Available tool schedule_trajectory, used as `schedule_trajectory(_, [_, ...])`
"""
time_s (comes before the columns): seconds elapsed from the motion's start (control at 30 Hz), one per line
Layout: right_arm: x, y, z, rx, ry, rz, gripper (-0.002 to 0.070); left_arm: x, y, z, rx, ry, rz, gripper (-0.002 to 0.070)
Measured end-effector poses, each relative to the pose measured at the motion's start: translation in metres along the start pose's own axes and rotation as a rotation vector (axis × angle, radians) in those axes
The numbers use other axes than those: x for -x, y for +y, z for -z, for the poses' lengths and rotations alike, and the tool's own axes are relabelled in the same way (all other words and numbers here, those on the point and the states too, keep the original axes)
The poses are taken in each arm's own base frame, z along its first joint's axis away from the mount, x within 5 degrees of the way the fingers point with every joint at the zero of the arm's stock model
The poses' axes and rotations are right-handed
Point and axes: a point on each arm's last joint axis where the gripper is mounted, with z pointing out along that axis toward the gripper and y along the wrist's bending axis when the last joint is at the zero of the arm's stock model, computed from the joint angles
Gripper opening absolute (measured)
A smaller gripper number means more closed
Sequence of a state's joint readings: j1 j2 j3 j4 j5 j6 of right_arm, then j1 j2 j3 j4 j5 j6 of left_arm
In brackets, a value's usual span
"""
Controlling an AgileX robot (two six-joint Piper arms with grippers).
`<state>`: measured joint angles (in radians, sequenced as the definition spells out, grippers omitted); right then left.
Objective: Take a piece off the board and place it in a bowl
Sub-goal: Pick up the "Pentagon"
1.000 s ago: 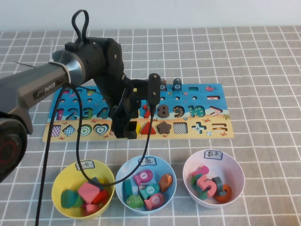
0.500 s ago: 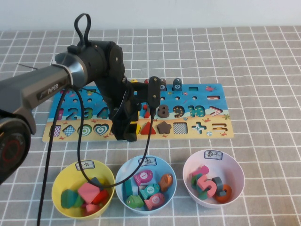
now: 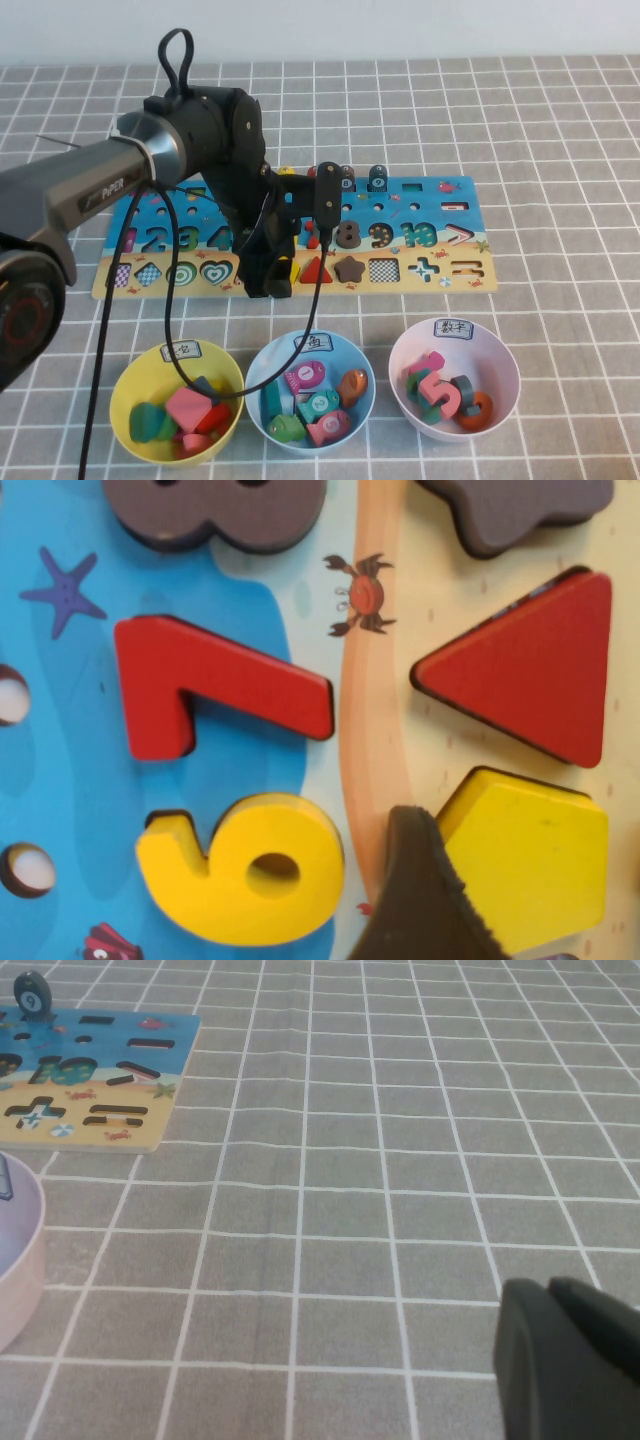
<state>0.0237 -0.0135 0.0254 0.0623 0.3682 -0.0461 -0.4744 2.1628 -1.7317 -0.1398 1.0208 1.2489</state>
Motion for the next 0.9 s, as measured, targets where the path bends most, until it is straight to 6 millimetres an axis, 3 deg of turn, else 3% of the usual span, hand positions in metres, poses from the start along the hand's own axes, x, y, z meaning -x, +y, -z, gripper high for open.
schedule_trajectory(0.9, [0.0000, 0.0000, 0.0000, 0.000, 0.000, 0.000, -0.0017, -0.0004, -0.0014, 0.0002, -0.015, 0.005, 0.042, 0.0382])
